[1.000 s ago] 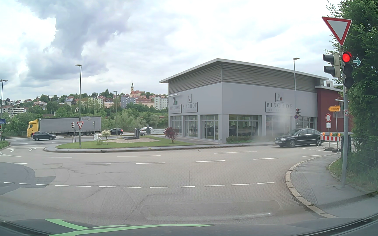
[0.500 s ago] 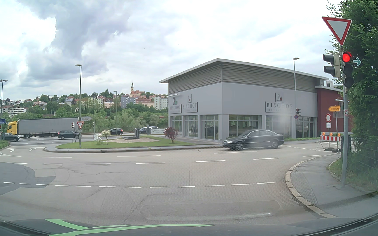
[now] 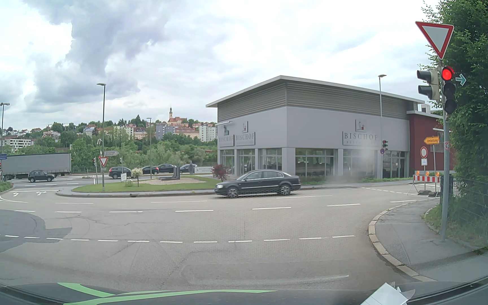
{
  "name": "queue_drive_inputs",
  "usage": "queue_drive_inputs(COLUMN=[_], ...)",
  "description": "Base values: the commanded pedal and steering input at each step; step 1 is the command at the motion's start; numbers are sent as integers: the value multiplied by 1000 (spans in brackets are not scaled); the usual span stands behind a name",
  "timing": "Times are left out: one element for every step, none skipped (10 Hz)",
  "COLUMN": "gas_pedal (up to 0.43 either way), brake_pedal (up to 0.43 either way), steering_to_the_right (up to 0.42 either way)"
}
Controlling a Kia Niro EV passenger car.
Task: Follow the waypoints while adhering to traffic rules and regulations
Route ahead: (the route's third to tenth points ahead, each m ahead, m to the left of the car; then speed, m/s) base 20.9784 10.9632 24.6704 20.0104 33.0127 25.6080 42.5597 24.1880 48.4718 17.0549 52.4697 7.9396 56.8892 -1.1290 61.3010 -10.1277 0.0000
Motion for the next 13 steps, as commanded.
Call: queue_drive_inputs(gas_pedal=[0, 0, 0, 0, 0, 0, 0, 0, 0, 0, 0, 0, 0], brake_pedal=[360, 360, 360, 360, 360, 360, 360, 360, 360, 360, 360, 360, 360], steering_to_the_right=[0, 0, 0, 0, 0, 0, 0, 0, 0, 0, 0, 0, 0])
